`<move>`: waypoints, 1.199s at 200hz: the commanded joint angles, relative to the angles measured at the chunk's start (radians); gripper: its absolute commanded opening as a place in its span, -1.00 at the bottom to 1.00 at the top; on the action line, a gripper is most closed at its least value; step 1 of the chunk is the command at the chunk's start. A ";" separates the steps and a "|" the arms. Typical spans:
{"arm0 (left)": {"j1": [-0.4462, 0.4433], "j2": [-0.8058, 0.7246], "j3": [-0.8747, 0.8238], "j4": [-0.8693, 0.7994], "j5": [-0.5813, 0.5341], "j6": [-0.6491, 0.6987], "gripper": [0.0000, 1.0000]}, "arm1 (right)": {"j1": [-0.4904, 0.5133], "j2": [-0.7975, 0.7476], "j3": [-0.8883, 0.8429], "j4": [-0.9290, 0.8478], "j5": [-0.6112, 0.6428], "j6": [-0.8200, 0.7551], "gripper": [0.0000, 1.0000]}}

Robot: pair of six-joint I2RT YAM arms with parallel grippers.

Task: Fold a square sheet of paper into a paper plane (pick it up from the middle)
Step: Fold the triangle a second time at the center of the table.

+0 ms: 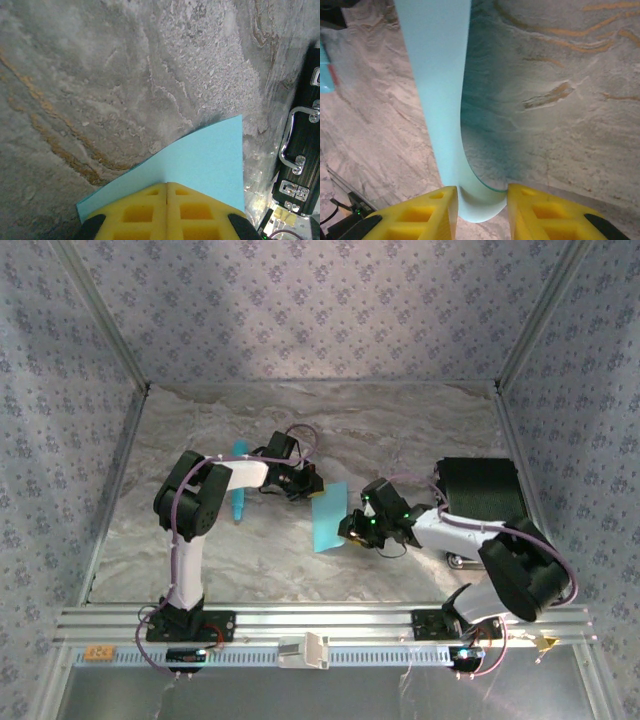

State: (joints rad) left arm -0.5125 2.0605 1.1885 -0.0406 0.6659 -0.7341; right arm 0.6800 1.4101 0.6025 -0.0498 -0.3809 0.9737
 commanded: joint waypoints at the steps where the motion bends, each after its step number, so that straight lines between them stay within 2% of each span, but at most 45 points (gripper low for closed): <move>1: -0.003 0.036 -0.012 -0.074 -0.028 0.010 -0.99 | 0.010 -0.046 -0.020 -0.043 0.001 0.021 -0.34; 118: -0.007 0.039 -0.006 -0.082 -0.024 0.014 -0.99 | 0.026 -0.067 0.018 -0.063 0.017 0.018 -0.33; 164: -0.011 0.041 0.000 -0.087 -0.024 0.013 -0.99 | 0.036 -0.042 0.058 -0.094 0.038 -0.002 -0.44; 240: -0.013 0.048 0.003 -0.091 -0.024 0.016 -0.99 | 0.041 -0.014 0.112 -0.136 0.053 -0.043 -0.42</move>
State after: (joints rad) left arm -0.5152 2.0632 1.1961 -0.0517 0.6659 -0.7338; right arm 0.7162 1.3685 0.6949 -0.1425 -0.3508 0.9562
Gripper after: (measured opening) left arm 0.044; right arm 0.284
